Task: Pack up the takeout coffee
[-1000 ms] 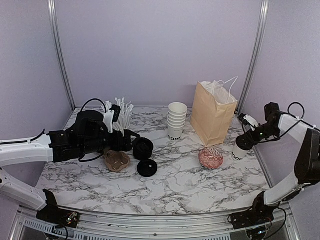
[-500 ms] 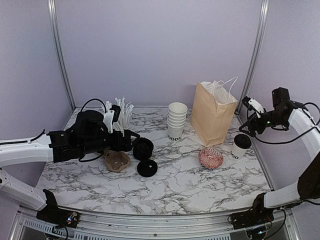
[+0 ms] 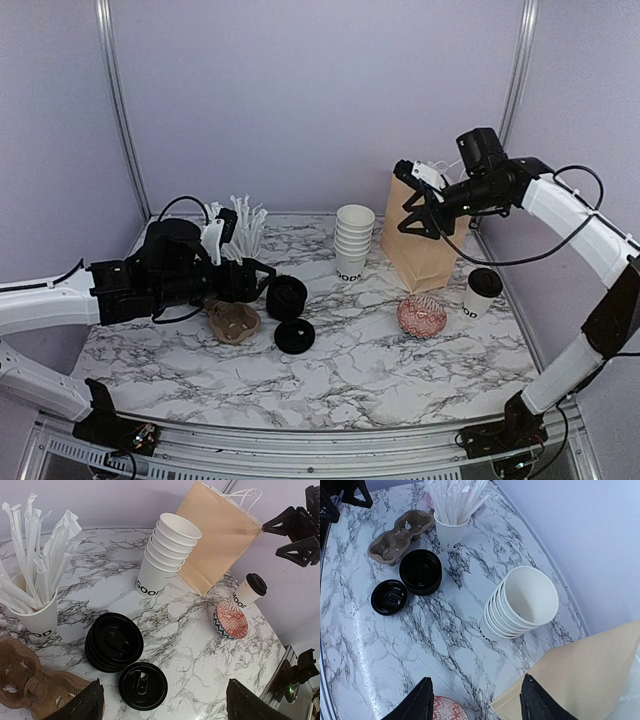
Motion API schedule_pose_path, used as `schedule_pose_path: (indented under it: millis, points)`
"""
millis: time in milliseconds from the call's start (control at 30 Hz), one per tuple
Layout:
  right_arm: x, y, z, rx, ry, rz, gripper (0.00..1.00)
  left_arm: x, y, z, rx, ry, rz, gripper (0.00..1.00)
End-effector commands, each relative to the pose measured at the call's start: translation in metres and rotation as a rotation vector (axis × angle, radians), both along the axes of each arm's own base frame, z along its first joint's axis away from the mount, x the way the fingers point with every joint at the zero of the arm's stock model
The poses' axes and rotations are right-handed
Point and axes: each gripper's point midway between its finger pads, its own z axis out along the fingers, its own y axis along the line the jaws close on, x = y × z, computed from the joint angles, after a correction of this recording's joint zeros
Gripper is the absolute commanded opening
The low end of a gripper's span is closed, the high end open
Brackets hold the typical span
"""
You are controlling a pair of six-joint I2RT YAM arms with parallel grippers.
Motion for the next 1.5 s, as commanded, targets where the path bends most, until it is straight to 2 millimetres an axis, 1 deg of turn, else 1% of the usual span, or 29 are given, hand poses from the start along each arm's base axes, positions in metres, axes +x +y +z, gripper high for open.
schedule_pose_path:
  millis: [0, 33, 67, 100, 200, 267, 333, 433, 500, 600, 700, 733, 800, 967, 1100, 1133, 1233, 1300, 1400, 1433, 1467]
  points:
    - [0.022, 0.048, 0.007, -0.004, -0.038, 0.047, 0.57, -0.01, 0.003, 0.003, -0.016, 0.016, -0.031, 0.85]
    - [0.026, 0.058, 0.008, -0.004, -0.037, 0.062, 0.57, -0.012, 0.003, 0.003, -0.019, 0.018, -0.035, 0.85]
    - [0.034, 0.068, -0.002, -0.014, -0.013, 0.069, 0.57, -0.013, 0.003, 0.003, -0.022, 0.019, -0.038, 0.85]
    - [0.04, 0.076, -0.007, -0.017, -0.003, 0.07, 0.56, -0.014, 0.004, 0.002, -0.023, 0.021, -0.039, 0.85]
    - [0.058, 0.094, -0.02, -0.025, 0.021, 0.052, 0.56, -0.016, 0.005, 0.0, -0.025, 0.027, -0.045, 0.85]
    - [0.069, 0.102, -0.027, -0.023, 0.043, 0.037, 0.55, -0.017, 0.006, -0.001, -0.025, 0.026, -0.046, 0.85]
    - [0.08, 0.105, -0.036, -0.029, 0.067, 0.011, 0.55, -0.019, 0.008, -0.003, -0.024, 0.027, -0.045, 0.85]
    - [0.087, 0.108, -0.053, -0.054, 0.105, 0.0, 0.54, -0.021, 0.01, -0.006, -0.026, 0.03, -0.047, 0.85]
    - [0.089, 0.108, -0.064, -0.074, 0.131, -0.005, 0.5, -0.021, 0.011, -0.008, -0.027, 0.031, -0.046, 0.85]
    - [0.089, 0.109, -0.074, -0.089, 0.159, -0.005, 0.39, -0.022, 0.012, -0.01, -0.029, 0.032, -0.047, 0.85]
    - [0.088, 0.109, -0.077, -0.093, 0.168, -0.005, 0.35, -0.023, 0.011, -0.014, -0.024, 0.04, -0.049, 0.85]
    - [0.088, 0.109, -0.075, -0.091, 0.165, -0.007, 0.34, -0.023, 0.011, -0.015, -0.022, 0.042, -0.052, 0.85]
    - [0.089, 0.108, -0.075, -0.092, 0.163, -0.009, 0.28, -0.021, 0.008, -0.01, -0.041, 0.029, -0.055, 0.85]
    - [0.091, 0.11, -0.07, -0.08, 0.15, -0.017, 0.15, -0.021, 0.004, -0.01, -0.049, 0.036, -0.064, 0.85]
    - [0.093, 0.111, -0.069, -0.072, 0.145, -0.017, 0.02, -0.021, 0.004, -0.009, -0.053, 0.038, -0.063, 0.84]
    - [0.093, 0.111, -0.069, -0.071, 0.143, -0.017, 0.0, -0.022, 0.004, -0.009, -0.054, 0.038, -0.064, 0.84]
    - [0.095, 0.112, -0.067, -0.074, 0.131, -0.016, 0.0, -0.021, 0.004, -0.01, -0.054, 0.042, -0.063, 0.84]
    - [0.102, 0.111, -0.054, -0.076, 0.082, -0.025, 0.0, -0.021, 0.003, -0.009, -0.055, 0.041, -0.063, 0.84]
    - [0.113, 0.11, -0.013, -0.039, -0.037, -0.046, 0.0, -0.02, 0.002, -0.009, -0.052, 0.042, -0.063, 0.84]
    - [0.115, 0.11, -0.01, -0.037, -0.062, -0.052, 0.0, -0.02, 0.001, -0.009, -0.052, 0.042, -0.065, 0.84]
    - [0.115, 0.113, -0.011, -0.054, -0.088, -0.058, 0.0, -0.019, 0.0, -0.01, -0.05, 0.045, -0.067, 0.84]
